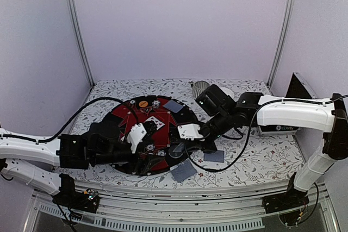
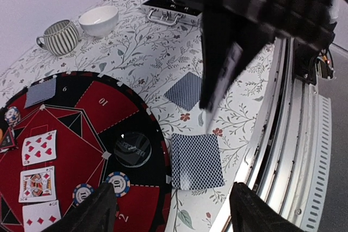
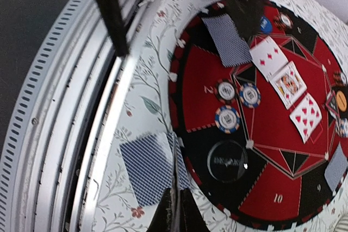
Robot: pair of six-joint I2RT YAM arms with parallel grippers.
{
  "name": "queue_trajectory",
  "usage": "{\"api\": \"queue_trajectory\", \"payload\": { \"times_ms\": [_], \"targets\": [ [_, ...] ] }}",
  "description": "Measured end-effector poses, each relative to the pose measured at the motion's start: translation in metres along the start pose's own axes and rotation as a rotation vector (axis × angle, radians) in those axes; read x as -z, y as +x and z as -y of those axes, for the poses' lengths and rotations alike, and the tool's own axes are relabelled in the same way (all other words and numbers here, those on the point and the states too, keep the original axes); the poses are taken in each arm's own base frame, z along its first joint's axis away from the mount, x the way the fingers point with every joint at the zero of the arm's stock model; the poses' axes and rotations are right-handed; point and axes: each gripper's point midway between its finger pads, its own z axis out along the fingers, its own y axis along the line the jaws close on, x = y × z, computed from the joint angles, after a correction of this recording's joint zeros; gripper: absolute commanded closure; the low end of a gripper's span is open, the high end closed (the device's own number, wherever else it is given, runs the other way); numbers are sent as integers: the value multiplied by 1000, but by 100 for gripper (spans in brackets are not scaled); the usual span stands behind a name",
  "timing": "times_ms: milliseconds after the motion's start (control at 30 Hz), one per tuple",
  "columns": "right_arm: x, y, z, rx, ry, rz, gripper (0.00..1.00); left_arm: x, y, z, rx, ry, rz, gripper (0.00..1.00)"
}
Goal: Distribute texas hold em gaming equipment
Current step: Pass from the right arm to the left
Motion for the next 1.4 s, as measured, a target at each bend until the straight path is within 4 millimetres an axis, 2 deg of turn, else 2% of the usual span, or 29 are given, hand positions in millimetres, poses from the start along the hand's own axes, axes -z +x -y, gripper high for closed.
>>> {"api": "queue_trajectory", "payload": {
  "times_ms": [133, 233, 367, 500, 633, 733, 867, 900, 1033, 1067, 1200, 1233, 1300, 1333, 1400],
  "targets": [
    [-8, -46, -32, 62, -60, 96, 98, 7, -11, 1, 4, 7, 83, 24],
    [-10, -68, -37, 67, -73, 147, 98, 14, -18, 5, -4, 28, 149, 25],
    [-14, -81, -36, 45, -82, 175, 98, 25, -24, 13, -24, 75, 231, 24],
    [-17, -84, -38, 26, -96, 181, 98, 37, -26, 29, -64, 158, 305, 13],
    [-17, -88, -34, 20, -81, 194, 98, 52, -28, 45, -100, 246, 372, 10],
    [-17, -89, -33, 15, -77, 196, 98, 58, -33, 44, -102, 240, 403, 24],
    [-17, -95, -34, 22, -72, 200, 98, 43, -37, 36, -92, 173, 358, 38],
    [-17, -97, -33, 26, -68, 204, 98, 38, -38, 36, -93, 165, 338, 46],
    [-19, -104, -32, 37, -64, 214, 98, 23, -39, 35, -88, 139, 287, 92],
    [-20, -104, -32, 38, -59, 209, 98, 21, -38, 35, -93, 137, 279, 100],
    [-20, -99, -35, 25, -78, 192, 98, 21, -35, 37, -120, 134, 269, 100],
    [-21, -99, -36, 26, -78, 192, 98, 21, -35, 37, -118, 134, 270, 96],
    [-20, -102, -35, 31, -73, 202, 98, 25, -35, 37, -117, 140, 280, 64],
    [-20, -104, -35, 38, -69, 210, 97, 28, -36, 37, -112, 146, 290, 56],
    [-20, -109, -34, 55, -54, 221, 97, 35, -37, 37, -98, 158, 316, 58]
  ]
}}
